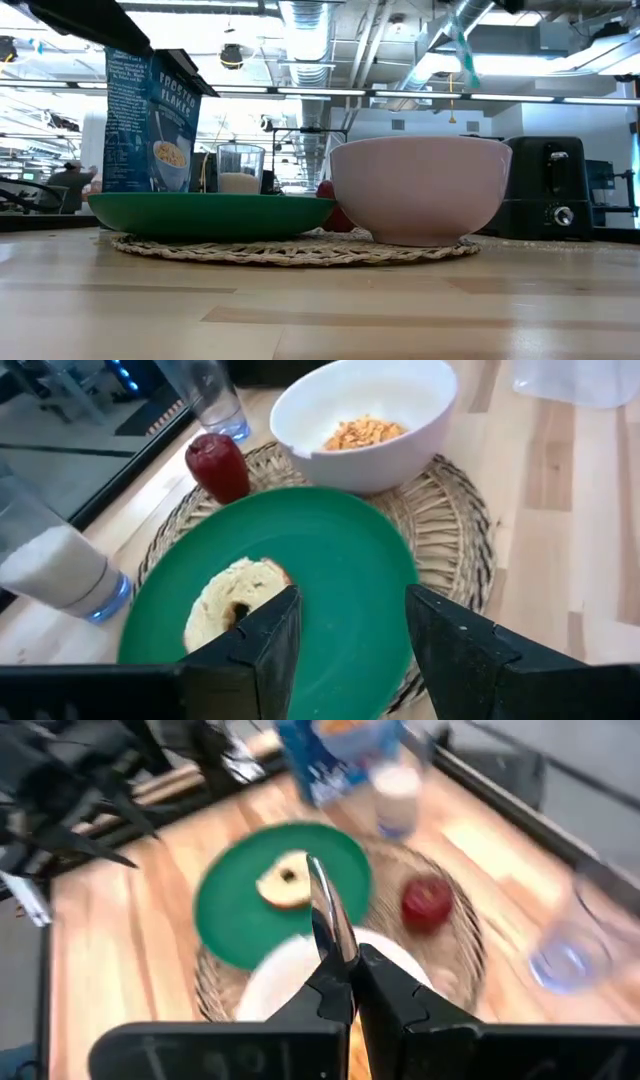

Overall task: Arrange a breakfast setting
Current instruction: Put the blue patterned spoon to the right of the white bowl

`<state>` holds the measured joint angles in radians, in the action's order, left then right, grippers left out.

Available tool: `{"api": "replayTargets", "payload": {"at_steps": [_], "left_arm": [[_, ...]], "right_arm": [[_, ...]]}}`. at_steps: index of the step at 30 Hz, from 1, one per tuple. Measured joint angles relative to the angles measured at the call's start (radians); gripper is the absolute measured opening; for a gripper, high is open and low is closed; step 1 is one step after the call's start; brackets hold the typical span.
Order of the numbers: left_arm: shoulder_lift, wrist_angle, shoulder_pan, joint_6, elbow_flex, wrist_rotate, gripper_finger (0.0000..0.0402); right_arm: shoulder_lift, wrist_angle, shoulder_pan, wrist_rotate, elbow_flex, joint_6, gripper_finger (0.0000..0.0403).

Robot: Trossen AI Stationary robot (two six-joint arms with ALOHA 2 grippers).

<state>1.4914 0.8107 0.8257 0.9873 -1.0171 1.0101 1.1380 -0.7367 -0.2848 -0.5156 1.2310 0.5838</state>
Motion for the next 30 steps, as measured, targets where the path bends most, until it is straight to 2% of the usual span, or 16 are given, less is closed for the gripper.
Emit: {"api": "replayTargets", "payload": {"at_steps": [4, 10, 17, 24, 30], "left_arm": [[0.0, -0.003, 0.0, 0.033, 0.024, 0.006, 0.0171], [0.0, -0.006, -0.003, 0.055, 0.044, -0.008, 0.0171], [0.0, -0.007, -0.003, 0.056, 0.044, -0.007, 0.0171], [0.0, -0.009, -0.003, 0.057, 0.045, -0.007, 0.0171], [0.0, -0.009, -0.003, 0.057, 0.045, -0.007, 0.0171]], "right_arm": [[-0.059, -0.111, 0.007, 0.011, -0.045, 0.116, 0.0029], [-0.17, -0.126, 0.02, 0.069, -0.163, 0.225, 0.0029], [-0.292, -0.149, 0.063, 0.079, -0.302, 0.335, 0.0029], [-0.328, -0.14, 0.152, 0.198, -0.445, 0.388, 0.0029], [-0.328, -0.013, 0.245, 0.318, -0.57, 0.374, 0.0029]]}}
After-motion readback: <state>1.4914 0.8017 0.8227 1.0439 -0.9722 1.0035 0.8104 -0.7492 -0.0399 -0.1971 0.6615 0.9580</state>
